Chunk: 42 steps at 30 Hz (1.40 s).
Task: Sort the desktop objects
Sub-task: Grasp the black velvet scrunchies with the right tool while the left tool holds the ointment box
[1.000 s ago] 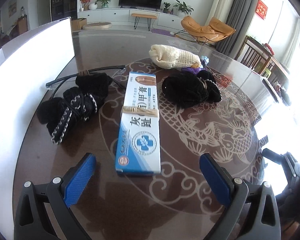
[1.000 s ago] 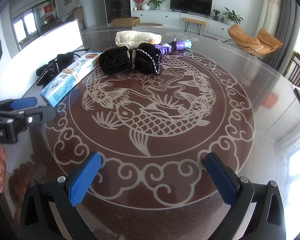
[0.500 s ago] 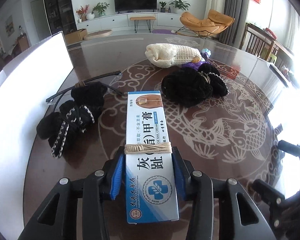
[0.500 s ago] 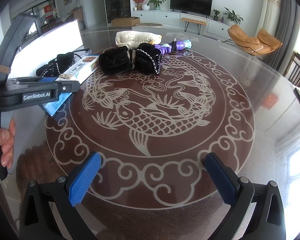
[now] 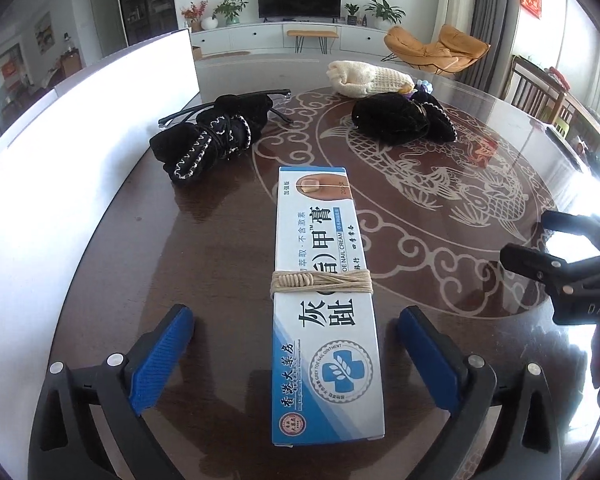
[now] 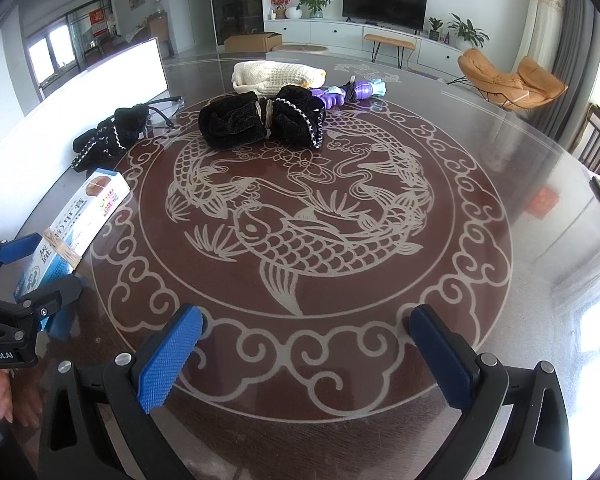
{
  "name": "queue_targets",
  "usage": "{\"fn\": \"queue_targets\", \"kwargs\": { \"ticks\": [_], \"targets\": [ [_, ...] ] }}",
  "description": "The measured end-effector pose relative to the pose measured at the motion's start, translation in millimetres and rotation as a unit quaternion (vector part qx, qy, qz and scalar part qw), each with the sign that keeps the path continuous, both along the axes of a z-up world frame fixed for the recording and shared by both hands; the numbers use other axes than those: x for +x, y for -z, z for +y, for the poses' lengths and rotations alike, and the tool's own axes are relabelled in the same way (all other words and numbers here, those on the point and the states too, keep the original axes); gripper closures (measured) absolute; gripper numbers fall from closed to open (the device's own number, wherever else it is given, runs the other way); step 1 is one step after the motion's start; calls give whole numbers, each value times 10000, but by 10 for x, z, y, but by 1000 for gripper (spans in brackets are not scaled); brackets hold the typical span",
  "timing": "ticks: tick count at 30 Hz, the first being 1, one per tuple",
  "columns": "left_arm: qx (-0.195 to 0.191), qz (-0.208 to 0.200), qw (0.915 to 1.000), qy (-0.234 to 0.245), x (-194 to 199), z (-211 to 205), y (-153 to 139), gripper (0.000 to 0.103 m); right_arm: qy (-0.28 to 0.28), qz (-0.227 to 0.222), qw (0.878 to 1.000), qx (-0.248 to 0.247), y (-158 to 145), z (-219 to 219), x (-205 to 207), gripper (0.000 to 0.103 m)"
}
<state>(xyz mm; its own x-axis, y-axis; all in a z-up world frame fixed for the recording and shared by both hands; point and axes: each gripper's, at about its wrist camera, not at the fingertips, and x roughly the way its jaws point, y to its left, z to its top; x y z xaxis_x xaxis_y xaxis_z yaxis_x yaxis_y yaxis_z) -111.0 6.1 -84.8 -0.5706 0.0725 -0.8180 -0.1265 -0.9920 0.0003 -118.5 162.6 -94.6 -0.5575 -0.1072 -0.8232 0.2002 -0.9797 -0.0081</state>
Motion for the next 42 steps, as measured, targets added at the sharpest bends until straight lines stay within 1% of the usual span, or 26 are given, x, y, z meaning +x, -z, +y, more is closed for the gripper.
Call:
{"fn": "queue_targets", "kwargs": {
  "ticks": [2, 3, 6, 8, 10, 11, 12, 13, 14, 15, 16, 18, 21, 23, 25, 26, 27, 29, 30, 31, 33, 34, 35, 37, 40, 42],
  "targets": [
    [-5, 8, 10000, -3, -2, 1, 5, 0, -248, -293, 9992, -129, -70, -65, -237, 0],
    [2, 7, 10000, -2, -10, 0, 13, 0, -266, -255, 9990, -249, -167, -92, -370, 0],
    [6, 6, 10000, -5, -30, 4, 15, 0, -104, 54, 9983, -572, -490, -208, -846, 0],
    [11, 6, 10000, -2, -26, 3, 12, 0, -6, 2, 9966, -829, -581, -334, -1205, 0],
    [24, 7, 10000, 2, -27, 3, 18, 0, 30, -120, 9955, -938, -564, -500, -1486, 6],
    [33, 10, 10000, 3, -26, 0, 18, 0, 24, -172, 9955, -932, -530, -583, -1584, 14],
    [46, 13, 10000, 3, -27, -2, 17, 0, 5, -221, 9960, -867, -483, -663, -1658, 18],
    [61, 17, 10000, 4, -29, -5, 17, 0, -27, -247, 9970, -738, -426, -739, -1704, 19],
    [72, 21, 10000, 3, -28, -8, 15, 0, -97, -247, 9979, -590, -375, -806, -1723, 22],
    [80, 23, 10000, 2, -26, -9, 14, 0, -197, -257, 9984, -458, -327, -859, -1713, 26],
    [83, 20, 10000, 4, -26, -8, 15, 0, -314, -268, 9984, -382, -287, -890, -1678, 27],
    [58, 11, 10000, 6, -33, 7, 19, 0, -604, -223, 9975, -291, -238, -882, -1516, 28],
    [25, 0, 10000, 4, -42, 11, 21, 0, -1127, -149, 9935, 0, -213, -805, -1152, 28],
    [22, -1, 10000, 1, -43, 12, 21, 0, -1307, -197, 9912, 89, -204, -679, -880, 28],
    [20, -1, 10000, -1, -43, 12, 19, 0, -1155, -356, 9927, 33, -224, -489, -651, 24],
    [21, -1, 10000, -2, -44, 11, 20, 0, -1002, -489, 9937, -142, -245, -382, -557, 17],
    [22, -2, 10000, -1, -44, 11, 20, 0, -851, -589, 9938, -416, -279, -263, -466, 13],
    [21, -2, 10000, 1, -45, 11, 19, 0, -584, -526, 9914, -1050, -387, -15, -278, 12],
    [17, -1, 10000, 1, -44, 13, 18, 0, -404, -441, 9903, -1253, -429, 95, -197, 9],
    [20, -1, 10000, 0, -45, 10, 18, 0, -196, -374, 9899, -1351, -449, 180, -127, 8],
    [21, -1, 10000, 2, -44, 12, 17, 0, 176, -313, 9890, -1437, -454, 306, -59, 7],
    [21, -1, 10000, 2, -44, 12, 17, 0, 231, -305, 9877, -1516, -438, 338, -42, 7],
    [22, -1, 10000, 2, -45, 11, 18, 0, 211, -314, 9868, -1573, -416, 356, -41, 7],
    [22, -2, 10000, 3, -44, 12, 16, 0, 112, -295, 9877, -1533, -402, 326, -91, 7],
    [20, -2, 10000, 3, -44, 14, 16, 0, -138, -7, 9911, -1323, -481, 252, -131, 7],
    [21, -1, 10000, 0, -43, 15, 15, 0, -389, 93, 9924, -1164, -521, 151, -179, 7]
  ]
}}
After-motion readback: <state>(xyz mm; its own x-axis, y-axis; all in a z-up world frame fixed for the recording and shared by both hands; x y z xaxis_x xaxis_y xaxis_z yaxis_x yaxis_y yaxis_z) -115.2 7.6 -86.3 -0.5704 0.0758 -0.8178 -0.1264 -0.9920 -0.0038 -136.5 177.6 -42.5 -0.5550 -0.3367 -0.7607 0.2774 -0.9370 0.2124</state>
